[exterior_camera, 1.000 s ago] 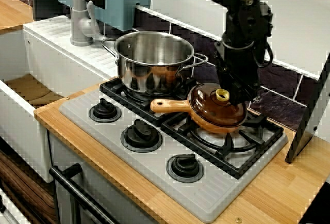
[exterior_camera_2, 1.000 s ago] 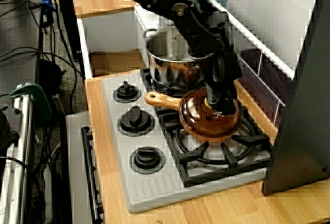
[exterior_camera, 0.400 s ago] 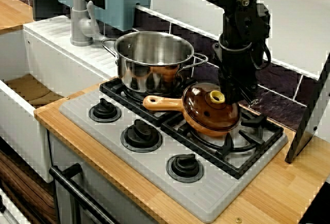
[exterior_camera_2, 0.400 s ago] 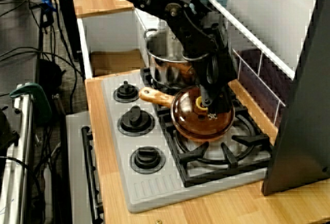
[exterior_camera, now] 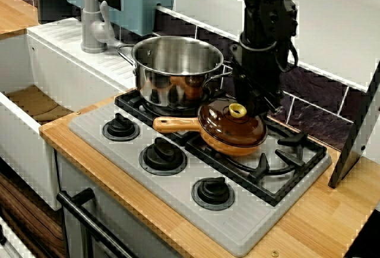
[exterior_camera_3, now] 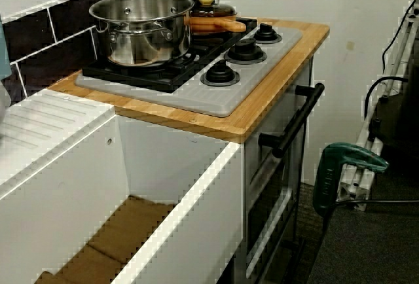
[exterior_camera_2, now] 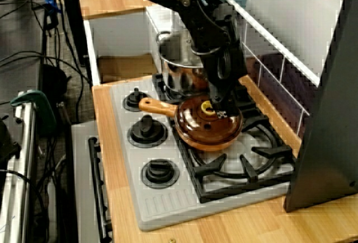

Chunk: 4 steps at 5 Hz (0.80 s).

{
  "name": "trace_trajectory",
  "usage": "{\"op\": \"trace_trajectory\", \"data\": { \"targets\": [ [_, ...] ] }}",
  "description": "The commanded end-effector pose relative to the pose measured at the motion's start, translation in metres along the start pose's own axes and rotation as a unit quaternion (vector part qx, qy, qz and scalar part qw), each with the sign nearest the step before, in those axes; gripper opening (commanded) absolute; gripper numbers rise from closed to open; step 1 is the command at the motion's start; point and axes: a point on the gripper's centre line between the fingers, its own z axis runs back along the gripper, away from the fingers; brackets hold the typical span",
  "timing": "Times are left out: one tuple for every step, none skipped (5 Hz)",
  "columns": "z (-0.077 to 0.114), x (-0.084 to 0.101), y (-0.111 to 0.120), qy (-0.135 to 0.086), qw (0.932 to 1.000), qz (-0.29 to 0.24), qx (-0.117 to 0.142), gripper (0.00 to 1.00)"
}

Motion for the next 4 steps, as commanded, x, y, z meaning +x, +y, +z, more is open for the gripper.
{"op": "trace_trajectory", "data": {
  "targets": [
    [0.033,-0.005,0.016,-0.023,0.9996,0.015,-0.009,1.0],
    [0.037,-0.007,0.021,-0.025,0.9995,0.017,-0.01,1.0],
    [0.044,-0.011,0.022,-0.026,0.9994,0.018,-0.016,1.0],
    [0.052,-0.016,0.021,-0.028,0.9992,0.019,-0.02,1.0]
  ]
}}
